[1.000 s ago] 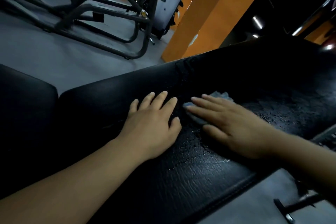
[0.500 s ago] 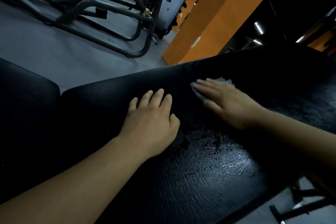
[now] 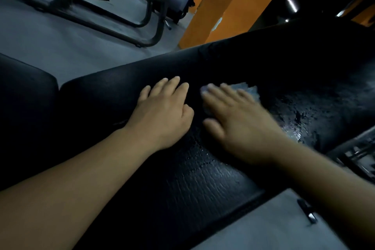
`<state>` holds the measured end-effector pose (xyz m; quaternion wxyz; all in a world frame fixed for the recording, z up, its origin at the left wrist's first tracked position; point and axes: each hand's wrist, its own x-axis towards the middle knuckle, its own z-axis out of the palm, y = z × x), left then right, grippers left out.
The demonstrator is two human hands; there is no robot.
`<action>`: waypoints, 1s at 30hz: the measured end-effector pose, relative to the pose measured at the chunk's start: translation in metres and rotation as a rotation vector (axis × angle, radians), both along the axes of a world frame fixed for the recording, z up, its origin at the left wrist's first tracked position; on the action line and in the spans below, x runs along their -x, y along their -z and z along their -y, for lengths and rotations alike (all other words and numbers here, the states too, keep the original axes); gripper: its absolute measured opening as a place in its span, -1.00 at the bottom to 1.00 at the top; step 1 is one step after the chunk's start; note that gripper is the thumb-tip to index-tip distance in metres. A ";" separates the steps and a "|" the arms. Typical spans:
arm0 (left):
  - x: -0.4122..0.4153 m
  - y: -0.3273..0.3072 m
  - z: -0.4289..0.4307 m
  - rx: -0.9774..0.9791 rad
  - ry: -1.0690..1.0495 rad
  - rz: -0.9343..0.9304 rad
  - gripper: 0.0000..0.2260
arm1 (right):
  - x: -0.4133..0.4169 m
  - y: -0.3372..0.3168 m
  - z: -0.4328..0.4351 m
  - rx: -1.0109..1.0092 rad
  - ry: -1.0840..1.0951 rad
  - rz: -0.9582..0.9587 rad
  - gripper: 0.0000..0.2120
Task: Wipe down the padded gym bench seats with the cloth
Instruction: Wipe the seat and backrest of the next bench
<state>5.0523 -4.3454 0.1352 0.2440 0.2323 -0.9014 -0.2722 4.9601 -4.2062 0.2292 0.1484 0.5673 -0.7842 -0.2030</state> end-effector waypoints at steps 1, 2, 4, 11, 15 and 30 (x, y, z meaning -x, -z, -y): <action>-0.001 0.000 0.000 0.004 0.000 -0.002 -0.47 | -0.018 0.010 -0.012 -0.003 -0.045 0.008 -0.31; -0.002 0.000 0.001 0.009 -0.005 -0.003 -0.47 | -0.033 0.017 -0.029 -0.017 -0.076 0.042 -0.34; -0.004 -0.001 -0.001 0.008 -0.012 0.005 -0.46 | -0.037 0.012 -0.058 -0.067 -0.086 0.090 -0.37; -0.004 -0.011 -0.046 0.045 0.105 -0.023 -0.35 | 0.005 -0.012 -0.047 0.197 0.145 -0.074 -0.33; -0.001 -0.008 -0.042 0.061 0.086 -0.054 -0.34 | -0.028 0.004 -0.100 0.108 -0.014 0.049 -0.41; 0.003 -0.009 -0.026 0.065 0.053 -0.020 -0.33 | 0.046 -0.038 -0.054 0.138 0.129 0.004 -0.36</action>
